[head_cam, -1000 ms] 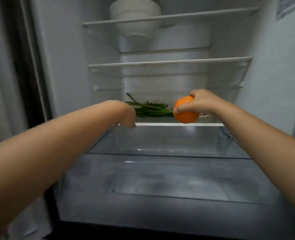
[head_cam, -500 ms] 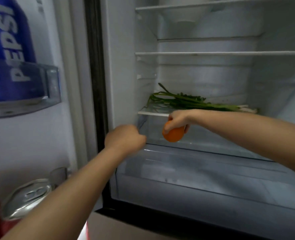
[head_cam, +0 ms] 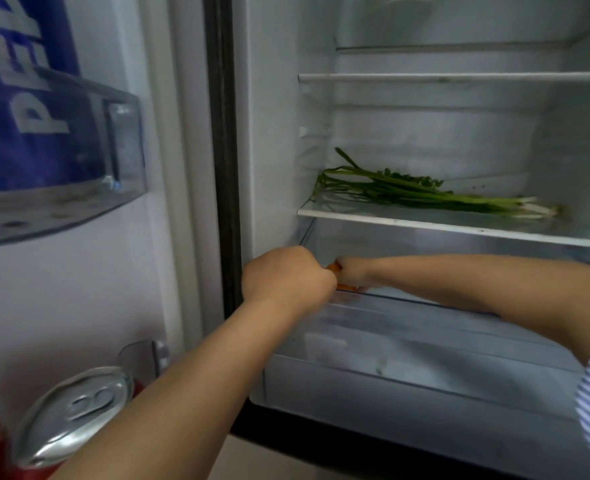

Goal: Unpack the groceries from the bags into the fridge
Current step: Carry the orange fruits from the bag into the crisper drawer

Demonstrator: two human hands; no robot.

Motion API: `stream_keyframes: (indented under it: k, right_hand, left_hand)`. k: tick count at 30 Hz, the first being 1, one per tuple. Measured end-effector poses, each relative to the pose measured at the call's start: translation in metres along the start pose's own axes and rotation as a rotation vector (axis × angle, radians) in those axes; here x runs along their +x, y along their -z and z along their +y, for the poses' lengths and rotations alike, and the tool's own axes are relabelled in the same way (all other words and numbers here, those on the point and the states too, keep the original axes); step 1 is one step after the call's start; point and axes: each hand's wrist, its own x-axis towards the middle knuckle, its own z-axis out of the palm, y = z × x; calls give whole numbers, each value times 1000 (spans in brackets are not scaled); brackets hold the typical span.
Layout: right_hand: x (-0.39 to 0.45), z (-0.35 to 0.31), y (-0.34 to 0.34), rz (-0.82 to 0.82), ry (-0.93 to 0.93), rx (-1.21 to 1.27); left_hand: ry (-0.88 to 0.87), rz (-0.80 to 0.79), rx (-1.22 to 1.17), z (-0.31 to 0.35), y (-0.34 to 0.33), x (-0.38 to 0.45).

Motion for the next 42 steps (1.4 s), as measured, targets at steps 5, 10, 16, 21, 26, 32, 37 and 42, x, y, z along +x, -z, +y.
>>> stream_keyframes:
  k: [5,10,16,21,26,32,37,42]
  right_hand:
    - [-12,-9,15,-153,-54,-150]
    - [-56,-22,53,-172,16,-363]
    - [-135,-24,76,104,290,-468]
    - [-194,-17,58,396,395,-321]
    - [-250,6,20,544,435,-437]
    - [-331,25,-74,571,590,-363]
    - [-399,-4,-169,351,670,-352]
    - [-473,-70,-286,198,813,-266]
  left_hand:
    - [-15,-27,16,1,3,-3]
    - [1,-34,33,3,4,-4]
    - [-6,-15,38,5,7,-9]
    - [-42,124,145,12,14,-37]
    - [-105,217,279,18,14,-112]
    - [29,213,323,-25,-18,-254]
    - [239,39,400,-102,-34,-390]
    - [498,-24,411,-195,-28,-531]
